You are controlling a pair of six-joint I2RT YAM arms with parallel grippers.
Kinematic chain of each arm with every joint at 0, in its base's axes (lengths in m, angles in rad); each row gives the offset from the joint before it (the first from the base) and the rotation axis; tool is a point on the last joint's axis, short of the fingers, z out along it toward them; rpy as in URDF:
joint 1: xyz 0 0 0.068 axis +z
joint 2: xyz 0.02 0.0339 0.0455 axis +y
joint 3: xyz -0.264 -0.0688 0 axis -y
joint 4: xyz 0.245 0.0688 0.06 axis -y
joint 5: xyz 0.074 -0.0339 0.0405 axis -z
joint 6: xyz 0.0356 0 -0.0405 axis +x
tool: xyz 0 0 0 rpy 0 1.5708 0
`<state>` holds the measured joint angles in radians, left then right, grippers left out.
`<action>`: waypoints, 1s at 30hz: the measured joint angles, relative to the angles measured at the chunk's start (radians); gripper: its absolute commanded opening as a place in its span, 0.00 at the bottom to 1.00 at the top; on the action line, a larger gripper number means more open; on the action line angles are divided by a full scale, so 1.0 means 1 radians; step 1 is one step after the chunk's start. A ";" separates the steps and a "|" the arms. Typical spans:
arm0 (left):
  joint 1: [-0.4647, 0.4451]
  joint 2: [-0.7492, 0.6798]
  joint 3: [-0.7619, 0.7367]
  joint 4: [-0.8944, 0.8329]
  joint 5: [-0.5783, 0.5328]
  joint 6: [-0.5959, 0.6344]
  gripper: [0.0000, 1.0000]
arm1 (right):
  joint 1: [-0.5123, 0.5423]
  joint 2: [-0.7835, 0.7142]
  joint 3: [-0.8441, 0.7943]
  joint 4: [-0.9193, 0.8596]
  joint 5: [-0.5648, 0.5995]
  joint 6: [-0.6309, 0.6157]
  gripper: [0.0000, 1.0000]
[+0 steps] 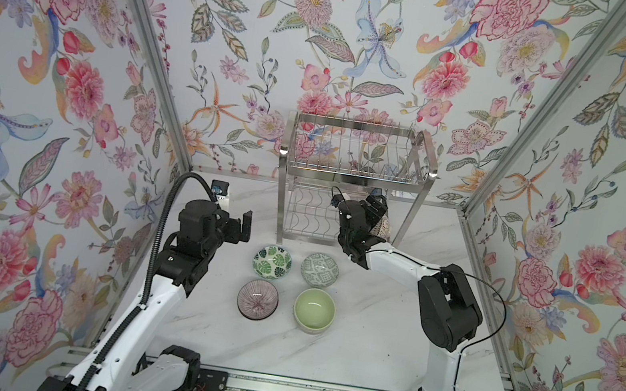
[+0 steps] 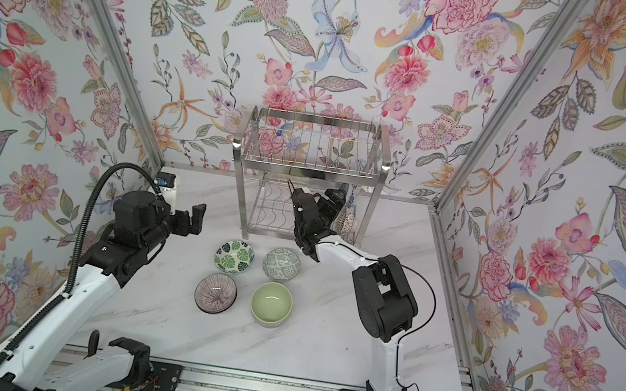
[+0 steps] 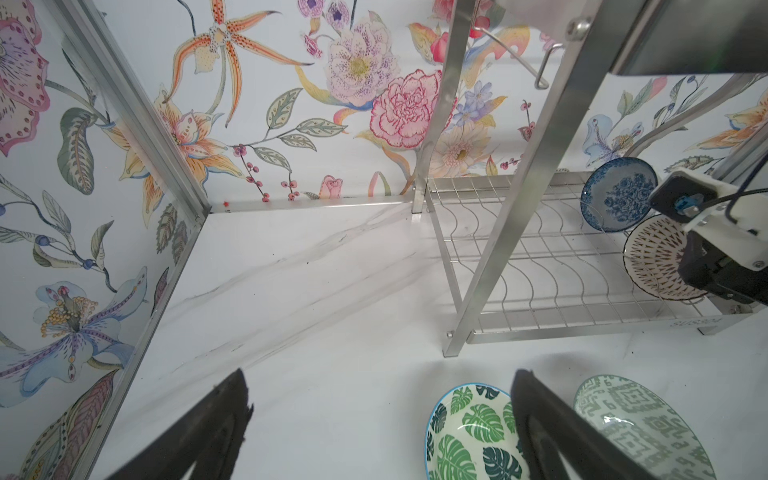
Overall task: Load the bowls into the dish rack
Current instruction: 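Withdraw the right gripper from the rack while the left gripper reaches the purple-striped bowl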
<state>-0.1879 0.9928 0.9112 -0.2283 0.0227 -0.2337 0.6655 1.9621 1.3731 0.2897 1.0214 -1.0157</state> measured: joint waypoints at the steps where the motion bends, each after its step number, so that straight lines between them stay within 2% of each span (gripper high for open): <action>1: 0.000 0.000 0.005 -0.020 0.000 0.001 0.99 | 0.013 -0.019 -0.014 -0.008 -0.018 0.017 0.99; 13: -0.016 -0.051 0.010 -0.187 0.028 -0.025 0.99 | 0.156 -0.294 -0.235 -0.127 -0.220 0.247 0.99; 25: -0.232 -0.073 -0.056 -0.288 -0.057 -0.134 0.99 | 0.180 -0.768 -0.350 -0.380 -0.412 0.645 0.99; 30: -0.252 -0.077 -0.145 -0.304 -0.060 -0.200 0.99 | 0.155 -0.897 -0.408 -0.458 -0.480 0.802 0.99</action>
<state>-0.4400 0.9154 0.7658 -0.5323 -0.0376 -0.4335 0.8207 1.0653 0.9653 -0.1680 0.5415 -0.2138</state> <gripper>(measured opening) 0.993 0.992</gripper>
